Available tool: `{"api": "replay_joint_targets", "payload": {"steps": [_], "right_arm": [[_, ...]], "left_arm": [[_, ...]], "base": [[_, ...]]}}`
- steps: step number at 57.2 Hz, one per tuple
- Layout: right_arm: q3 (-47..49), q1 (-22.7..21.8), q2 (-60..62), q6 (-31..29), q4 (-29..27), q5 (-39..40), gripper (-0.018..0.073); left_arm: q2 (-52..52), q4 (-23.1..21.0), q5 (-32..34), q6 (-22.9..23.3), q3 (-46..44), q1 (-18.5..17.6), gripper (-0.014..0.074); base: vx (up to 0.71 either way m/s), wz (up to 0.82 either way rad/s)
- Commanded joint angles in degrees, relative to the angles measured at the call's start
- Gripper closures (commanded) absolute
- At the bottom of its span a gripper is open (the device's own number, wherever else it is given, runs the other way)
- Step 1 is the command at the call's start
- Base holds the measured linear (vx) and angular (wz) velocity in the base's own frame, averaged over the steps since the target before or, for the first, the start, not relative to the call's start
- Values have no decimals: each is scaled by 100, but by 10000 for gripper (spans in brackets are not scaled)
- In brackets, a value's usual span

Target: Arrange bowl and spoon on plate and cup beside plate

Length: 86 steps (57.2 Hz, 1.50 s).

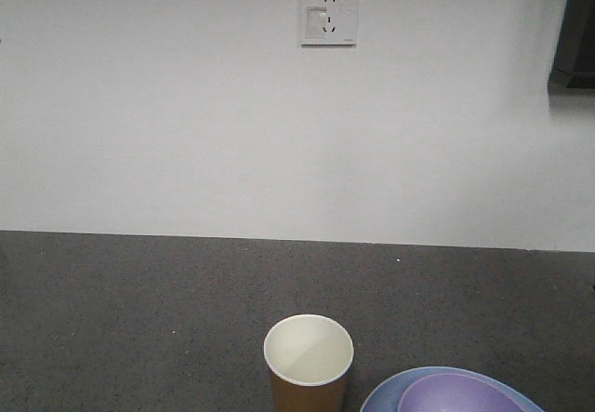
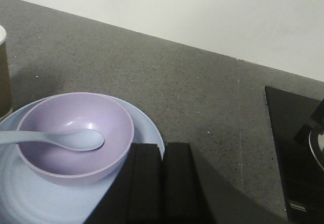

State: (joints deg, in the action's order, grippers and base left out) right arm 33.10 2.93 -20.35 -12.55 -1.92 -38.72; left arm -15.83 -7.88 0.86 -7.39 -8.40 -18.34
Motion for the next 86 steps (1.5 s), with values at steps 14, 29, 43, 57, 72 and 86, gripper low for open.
{"api": "replay_joint_targets", "payload": {"steps": [14,29,43,57,72,86], "right_arm": [[164,6,-56,-56,6,443,568],[164,6,-45,-56,6,443,568],[164,6,-45,-56,6,436,568],[164,6,-45,-56,6,436,568],[164,6,-45,-56,6,436,568],[155,6,-45,-56,6,444,568]], "left_arm": [[1760,-48,54,-5,824,1230,603],[1733,-22,-51,7,848,1230,603],[1733,-22,-51,7,848,1230,603],[1733,-22,-51,7,848,1230,603],[1733,-22,-51,7,848,1230,603],[1733,-22,-51,7,848,1230,603]], "base": [[0,0],[0,0],[0,0],[0,0],[0,0],[0,0]]}}
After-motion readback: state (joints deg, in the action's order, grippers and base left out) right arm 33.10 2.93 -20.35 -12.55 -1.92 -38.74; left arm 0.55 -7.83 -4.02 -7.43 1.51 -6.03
